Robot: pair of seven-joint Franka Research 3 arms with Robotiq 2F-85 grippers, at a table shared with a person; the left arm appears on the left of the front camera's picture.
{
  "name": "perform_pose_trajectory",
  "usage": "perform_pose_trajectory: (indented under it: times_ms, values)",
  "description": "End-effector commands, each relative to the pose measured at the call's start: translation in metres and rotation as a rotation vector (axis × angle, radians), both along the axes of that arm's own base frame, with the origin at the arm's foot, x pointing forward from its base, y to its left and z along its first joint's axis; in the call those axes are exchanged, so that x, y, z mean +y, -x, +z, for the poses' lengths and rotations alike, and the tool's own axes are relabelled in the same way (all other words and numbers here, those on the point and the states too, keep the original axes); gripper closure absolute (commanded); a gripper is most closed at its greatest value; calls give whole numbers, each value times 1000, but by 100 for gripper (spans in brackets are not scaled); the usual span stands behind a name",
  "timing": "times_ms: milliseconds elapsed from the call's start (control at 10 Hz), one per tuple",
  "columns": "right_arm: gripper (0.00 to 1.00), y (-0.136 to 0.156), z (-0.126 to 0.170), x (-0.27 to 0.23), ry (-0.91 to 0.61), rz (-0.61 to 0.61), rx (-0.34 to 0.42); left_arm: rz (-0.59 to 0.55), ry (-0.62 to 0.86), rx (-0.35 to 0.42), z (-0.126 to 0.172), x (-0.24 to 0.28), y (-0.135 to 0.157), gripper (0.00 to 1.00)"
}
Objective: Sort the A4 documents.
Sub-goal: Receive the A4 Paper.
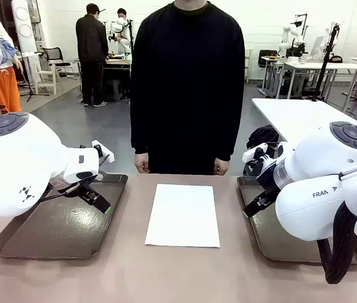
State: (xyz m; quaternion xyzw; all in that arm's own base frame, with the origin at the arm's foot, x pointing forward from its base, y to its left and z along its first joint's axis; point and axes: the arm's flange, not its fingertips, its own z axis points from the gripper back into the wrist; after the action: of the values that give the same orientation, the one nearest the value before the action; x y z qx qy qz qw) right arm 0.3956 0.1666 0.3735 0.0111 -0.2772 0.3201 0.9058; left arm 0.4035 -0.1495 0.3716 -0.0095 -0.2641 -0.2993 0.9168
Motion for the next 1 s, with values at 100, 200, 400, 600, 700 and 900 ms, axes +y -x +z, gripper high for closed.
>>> perform_pose_trajectory:
  times_ms: [100, 200, 400, 600, 700, 900]
  values:
    - [0, 0, 0, 0, 0, 0, 0, 0, 0, 0, 0, 0, 0, 0]
    - [0, 0, 0, 0, 0, 0, 0, 0, 0, 0, 0, 0, 0, 0]
    - [0, 0, 0, 0, 0, 0, 0, 0, 0, 0, 0, 0, 0, 0]
    - [0, 0, 0, 0, 0, 0, 0, 0, 0, 0, 0, 0, 0, 0]
    - [0, 0, 0, 0, 0, 0, 0, 0, 0, 0, 0, 0, 0, 0]
    - [0, 0, 0, 0, 0, 0, 0, 0, 0, 0, 0, 0, 0, 0]
